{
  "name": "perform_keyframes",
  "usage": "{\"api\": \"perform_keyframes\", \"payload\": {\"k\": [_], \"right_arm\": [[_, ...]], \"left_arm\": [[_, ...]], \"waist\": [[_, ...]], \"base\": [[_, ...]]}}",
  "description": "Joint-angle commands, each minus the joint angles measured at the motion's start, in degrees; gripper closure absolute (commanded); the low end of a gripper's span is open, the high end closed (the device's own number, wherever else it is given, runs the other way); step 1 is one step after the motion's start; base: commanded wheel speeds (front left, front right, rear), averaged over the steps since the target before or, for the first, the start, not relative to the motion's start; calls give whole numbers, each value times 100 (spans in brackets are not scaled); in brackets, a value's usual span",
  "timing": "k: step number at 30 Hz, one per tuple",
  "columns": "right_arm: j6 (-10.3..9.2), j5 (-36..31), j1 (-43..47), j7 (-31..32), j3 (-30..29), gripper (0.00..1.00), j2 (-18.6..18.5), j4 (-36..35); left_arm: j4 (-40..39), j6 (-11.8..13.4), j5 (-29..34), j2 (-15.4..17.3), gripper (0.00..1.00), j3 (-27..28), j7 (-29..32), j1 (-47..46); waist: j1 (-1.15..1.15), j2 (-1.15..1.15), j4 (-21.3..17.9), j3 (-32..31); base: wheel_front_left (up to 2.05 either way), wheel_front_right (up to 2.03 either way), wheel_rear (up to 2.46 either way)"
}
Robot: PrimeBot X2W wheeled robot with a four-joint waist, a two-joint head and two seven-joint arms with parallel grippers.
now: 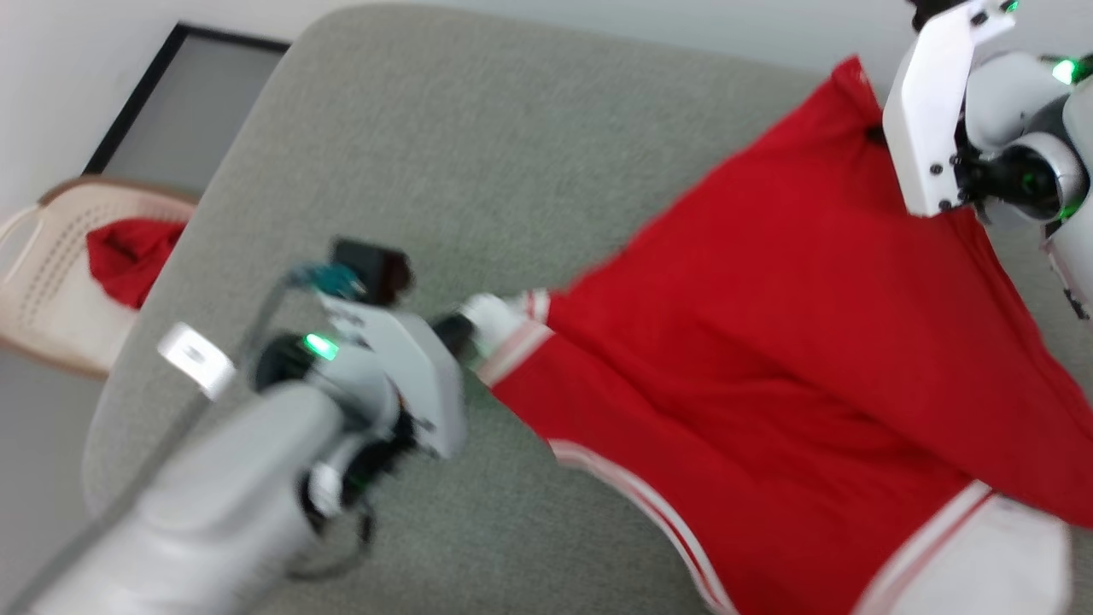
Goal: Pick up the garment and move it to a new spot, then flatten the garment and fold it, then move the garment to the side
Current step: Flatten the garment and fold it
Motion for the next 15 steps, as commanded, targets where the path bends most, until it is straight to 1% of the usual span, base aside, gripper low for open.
{"api": "perform_keyframes", "payload": {"k": [1,4,7,10,12,13,15], "right_arm": [[-8,5,-102,-140,-36,100,14,-11],[-8,-56,-184,-479,-147,100,63,52],[-8,-201,-255,-816,-319,100,173,252],[-8,-362,-337,-1123,-517,100,338,544],[-8,-525,-420,-1383,-684,100,457,749],[-8,-618,-467,-1541,-790,100,514,881],[-8,-784,-567,-1873,-1008,100,678,1129]], "left_arm": [[-103,82,83,264,100,21,240,-213],[-217,137,93,600,100,79,691,-585],[-127,102,90,813,100,152,1065,-1010],[170,41,130,859,100,240,1289,-1498],[447,-16,267,839,100,229,1383,-1845],[633,-56,231,790,100,266,1410,-1992],[1009,-170,371,744,100,264,1411,-2355]], "waist": [[0,0,-326,-360],[0,0,-480,-531],[0,0,-637,-690],[0,0,-804,-825],[0,0,-921,-888],[0,0,-976,-920],[0,0,-1086,-962]], "base": [[0,0,0],[0,0,0],[0,0,0],[0,0,0],[0,0,0],[0,0,0],[0,0,0]]}}
